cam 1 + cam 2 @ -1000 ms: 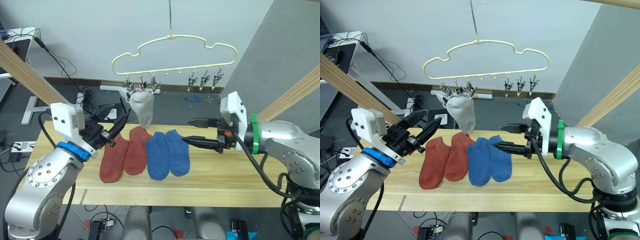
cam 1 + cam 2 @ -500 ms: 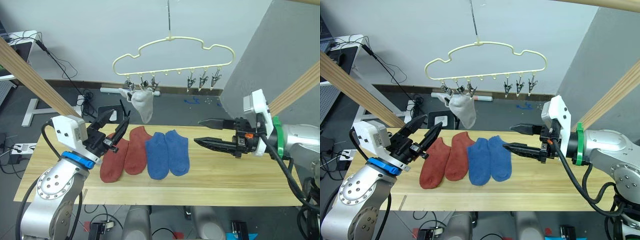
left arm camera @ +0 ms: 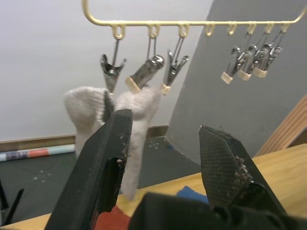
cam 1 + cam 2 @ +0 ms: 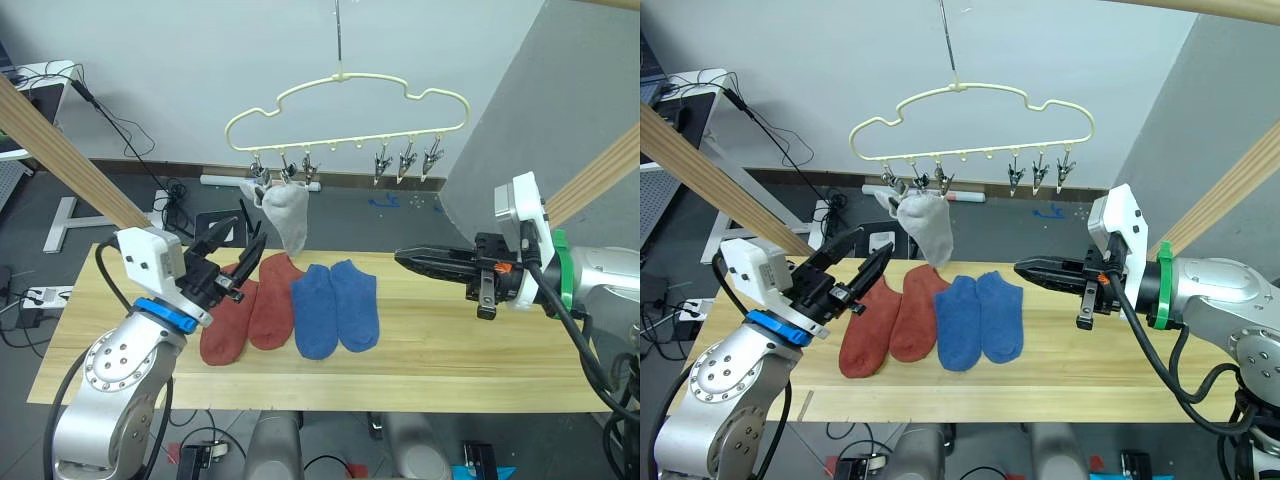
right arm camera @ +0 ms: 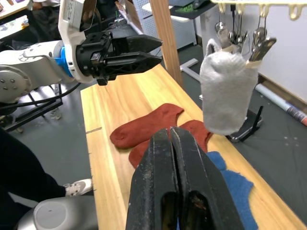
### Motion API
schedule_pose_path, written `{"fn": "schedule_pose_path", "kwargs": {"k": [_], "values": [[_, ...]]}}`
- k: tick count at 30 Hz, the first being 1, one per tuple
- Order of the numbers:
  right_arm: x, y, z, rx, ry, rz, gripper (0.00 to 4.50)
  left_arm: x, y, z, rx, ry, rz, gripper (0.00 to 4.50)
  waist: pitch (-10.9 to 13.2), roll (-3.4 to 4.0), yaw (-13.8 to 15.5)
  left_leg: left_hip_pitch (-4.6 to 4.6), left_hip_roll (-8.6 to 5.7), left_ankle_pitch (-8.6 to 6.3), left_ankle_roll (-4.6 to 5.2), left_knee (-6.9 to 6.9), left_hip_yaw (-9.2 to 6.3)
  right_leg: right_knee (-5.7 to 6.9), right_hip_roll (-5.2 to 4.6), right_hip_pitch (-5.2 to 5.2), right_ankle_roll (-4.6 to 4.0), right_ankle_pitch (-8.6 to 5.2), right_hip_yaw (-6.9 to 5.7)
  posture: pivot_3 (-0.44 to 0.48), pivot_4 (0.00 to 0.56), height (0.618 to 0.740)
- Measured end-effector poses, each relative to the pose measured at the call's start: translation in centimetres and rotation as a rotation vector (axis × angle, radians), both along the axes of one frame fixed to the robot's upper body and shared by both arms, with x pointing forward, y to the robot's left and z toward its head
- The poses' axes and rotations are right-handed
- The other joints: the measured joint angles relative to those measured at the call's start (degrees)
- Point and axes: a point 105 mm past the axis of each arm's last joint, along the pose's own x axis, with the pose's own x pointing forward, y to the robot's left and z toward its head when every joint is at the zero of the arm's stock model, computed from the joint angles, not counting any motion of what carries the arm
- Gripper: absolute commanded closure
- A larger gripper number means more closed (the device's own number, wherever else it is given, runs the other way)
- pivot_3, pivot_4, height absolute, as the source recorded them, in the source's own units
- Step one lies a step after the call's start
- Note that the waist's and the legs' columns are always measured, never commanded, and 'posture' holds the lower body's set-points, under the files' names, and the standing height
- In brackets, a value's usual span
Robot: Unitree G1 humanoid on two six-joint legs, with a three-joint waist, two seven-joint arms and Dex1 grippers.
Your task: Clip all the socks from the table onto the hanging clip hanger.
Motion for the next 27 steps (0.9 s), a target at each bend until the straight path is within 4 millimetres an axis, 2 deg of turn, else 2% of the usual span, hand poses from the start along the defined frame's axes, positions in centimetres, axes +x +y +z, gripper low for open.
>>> {"fn": "schedule_pose_path", "kwargs": {"k": [11,17,22,27], "values": [[-0.1,-0.2,-0.1,-0.001,0.028,-0.010,0.01,0.2,-0.1,-0.1,-0.009,-0.001,-0.004,1.97,0.0,0.00,-1.0,0.00,0.01,0.00,0.00,-0.01,0.00,0.00,0.01,0.00,0.01,0.00,0.01,-0.187,0.315,0.740],[0.0,-0.2,0.0,-0.001,0.019,-0.025,0.01,0.7,-0.8,-0.2,-0.055,0.023,-0.002,1.97,0.0,0.00,-1.1,0.00,0.00,0.00,0.00,0.00,0.00,-0.01,0.01,0.00,0.02,0.00,0.01,-0.186,0.318,0.740],[0.1,-0.3,0.1,0.003,0.012,-0.031,0.00,1.1,-1.6,0.3,-0.050,0.013,-0.015,0.57,0.0,0.00,-1.1,0.00,0.00,0.00,0.00,-0.01,0.01,-0.02,0.02,0.00,0.02,-0.01,0.02,-0.189,0.325,0.740],[0.0,-0.4,-0.2,0.002,0.024,-0.037,0.00,1.5,-2.1,0.5,-0.051,0.018,-0.019,0.57,0.0,0.00,-1.2,0.00,0.00,0.00,0.00,-0.02,0.01,-0.03,0.02,0.00,0.03,-0.01,0.03,-0.195,0.332,0.740]]}}
